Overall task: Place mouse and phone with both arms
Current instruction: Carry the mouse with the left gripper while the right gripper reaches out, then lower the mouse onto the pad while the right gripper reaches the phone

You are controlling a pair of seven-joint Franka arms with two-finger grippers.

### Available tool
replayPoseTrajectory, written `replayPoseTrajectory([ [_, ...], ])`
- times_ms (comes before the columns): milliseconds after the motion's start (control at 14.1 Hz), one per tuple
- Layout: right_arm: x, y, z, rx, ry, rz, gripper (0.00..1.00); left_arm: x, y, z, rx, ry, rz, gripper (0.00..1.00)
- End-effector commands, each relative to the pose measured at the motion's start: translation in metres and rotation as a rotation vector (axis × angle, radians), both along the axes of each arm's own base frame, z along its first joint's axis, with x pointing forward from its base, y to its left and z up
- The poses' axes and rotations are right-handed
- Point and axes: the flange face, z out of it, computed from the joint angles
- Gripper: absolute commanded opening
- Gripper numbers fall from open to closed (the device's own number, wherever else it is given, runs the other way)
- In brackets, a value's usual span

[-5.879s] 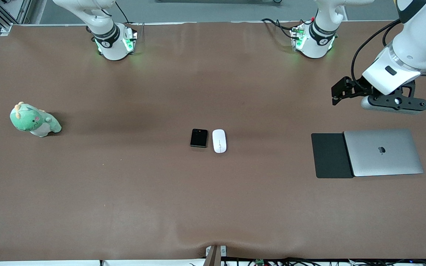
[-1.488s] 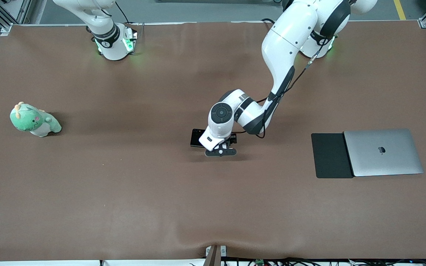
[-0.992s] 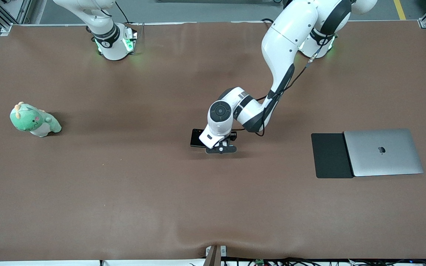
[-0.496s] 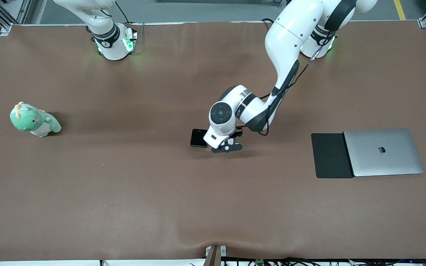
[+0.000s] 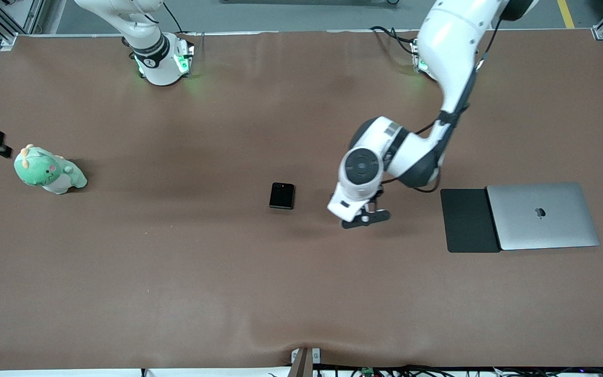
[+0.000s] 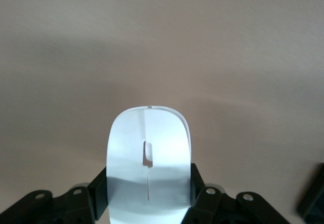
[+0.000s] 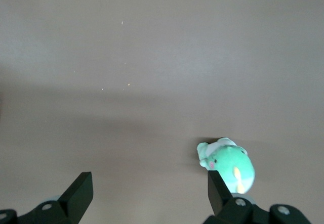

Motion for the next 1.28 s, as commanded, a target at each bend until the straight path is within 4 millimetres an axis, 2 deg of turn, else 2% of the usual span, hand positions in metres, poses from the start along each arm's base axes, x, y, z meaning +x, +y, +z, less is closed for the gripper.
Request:
replayPoseTrajectory([
  [0, 0.02, 0.017, -0.039, 0.055, -0.002, 0.02, 1.0, -0.013, 0.062, 0.032, -0.016, -0.038, -0.042, 0.35],
  [71, 0.025, 0.037, -0.058, 0.056, -0.017, 0.048, 1.0, -0.014, 0.084, 0.034, -0.025, -0.05, -0.056, 0.34],
  [142, 0.029, 0.071, -0.078, 0.055, -0.027, 0.098, 1.0, -0.012, 0.106, 0.035, -0.034, -0.063, -0.065, 0.34],
  [212, 0.029, 0.099, -0.089, 0.054, -0.028, 0.116, 1.0, -0.009, 0.121, 0.036, -0.041, -0.07, -0.084, 0.34],
  [354, 0.025, 0.175, -0.099, 0.054, -0.012, 0.072, 1.0, 0.0, 0.15, 0.039, -0.046, -0.069, -0.112, 0.35],
  [496, 0.024, 0.229, -0.12, 0.053, 0.004, 0.002, 1.0, 0.011, 0.189, 0.038, -0.052, -0.067, -0.128, 0.35],
  [638, 0.017, 0.283, -0.161, 0.032, 0.066, 0.024, 1.0, 0.02, 0.222, 0.039, -0.064, -0.068, -0.153, 0.35],
  [708, 0.013, 0.309, -0.182, 0.021, 0.079, 0.032, 1.0, 0.023, 0.236, 0.033, -0.066, -0.06, -0.17, 0.35],
  [779, 0.012, 0.337, -0.205, 0.017, 0.066, 0.05, 1.0, 0.029, 0.259, 0.028, -0.07, -0.074, -0.173, 0.35],
  [850, 0.008, 0.356, -0.218, 0.014, 0.06, 0.053, 1.0, 0.031, 0.275, 0.014, -0.076, -0.081, -0.192, 0.35],
  [921, 0.003, 0.379, -0.236, 0.008, 0.064, 0.053, 1.0, 0.034, 0.29, 0.009, -0.079, -0.1, -0.198, 0.35],
  [992, -0.006, 0.41, -0.257, 0.013, 0.057, 0.059, 1.0, 0.035, 0.297, -0.001, -0.081, -0.097, -0.206, 0.35],
  [1062, -0.014, 0.435, -0.279, 0.018, 0.046, 0.042, 1.0, 0.036, 0.303, -0.006, -0.082, -0.099, -0.217, 0.35],
  [1204, -0.038, 0.478, -0.335, -0.012, 0.062, 0.054, 1.0, 0.038, 0.323, -0.025, -0.087, -0.089, -0.227, 0.36],
])
